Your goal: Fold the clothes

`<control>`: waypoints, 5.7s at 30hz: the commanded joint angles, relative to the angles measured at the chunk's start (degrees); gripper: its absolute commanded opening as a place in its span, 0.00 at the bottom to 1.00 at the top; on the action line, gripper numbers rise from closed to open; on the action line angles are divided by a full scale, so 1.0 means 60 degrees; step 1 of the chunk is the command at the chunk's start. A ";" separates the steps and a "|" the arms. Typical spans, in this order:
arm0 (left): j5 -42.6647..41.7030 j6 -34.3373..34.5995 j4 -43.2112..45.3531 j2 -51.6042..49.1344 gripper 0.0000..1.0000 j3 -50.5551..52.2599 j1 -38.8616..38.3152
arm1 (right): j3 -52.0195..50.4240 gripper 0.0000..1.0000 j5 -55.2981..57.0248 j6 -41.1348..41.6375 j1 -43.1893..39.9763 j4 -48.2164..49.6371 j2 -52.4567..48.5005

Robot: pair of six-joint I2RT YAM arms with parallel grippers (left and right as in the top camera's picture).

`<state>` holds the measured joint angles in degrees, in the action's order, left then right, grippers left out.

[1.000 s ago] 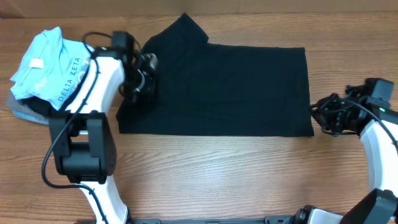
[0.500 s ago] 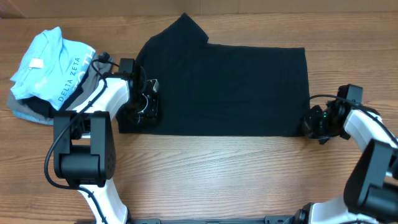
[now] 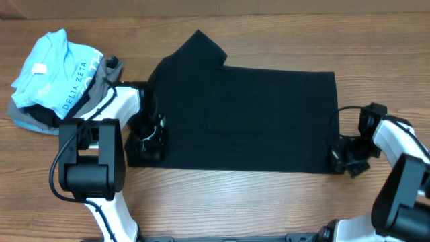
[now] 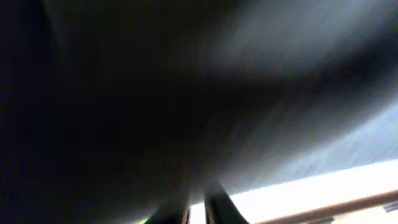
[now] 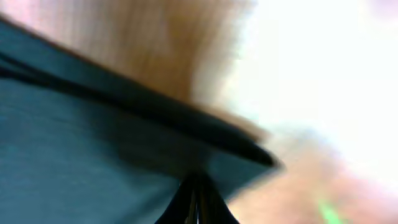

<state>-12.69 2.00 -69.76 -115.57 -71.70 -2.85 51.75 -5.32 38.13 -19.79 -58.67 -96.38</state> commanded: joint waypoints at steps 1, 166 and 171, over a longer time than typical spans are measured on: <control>-0.0069 0.0153 -0.0812 -0.0215 0.12 0.0087 0.0087 | -0.0076 0.04 0.1213 0.0153 -0.0098 -0.0408 0.1220; 0.1934 -0.0834 0.5413 -0.2932 0.04 -0.7271 -0.1668 | 0.3308 0.57 -0.2922 -0.3650 -0.0368 0.3847 0.1290; 0.1931 -0.0831 0.4477 -0.2393 0.04 -0.7271 -0.1668 | 0.3308 0.59 -0.1840 -0.3657 0.0098 0.5176 0.0080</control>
<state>-0.67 -3.11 -41.06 -134.34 -115.39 -12.99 70.59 -21.10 17.12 -20.80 -29.98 -91.96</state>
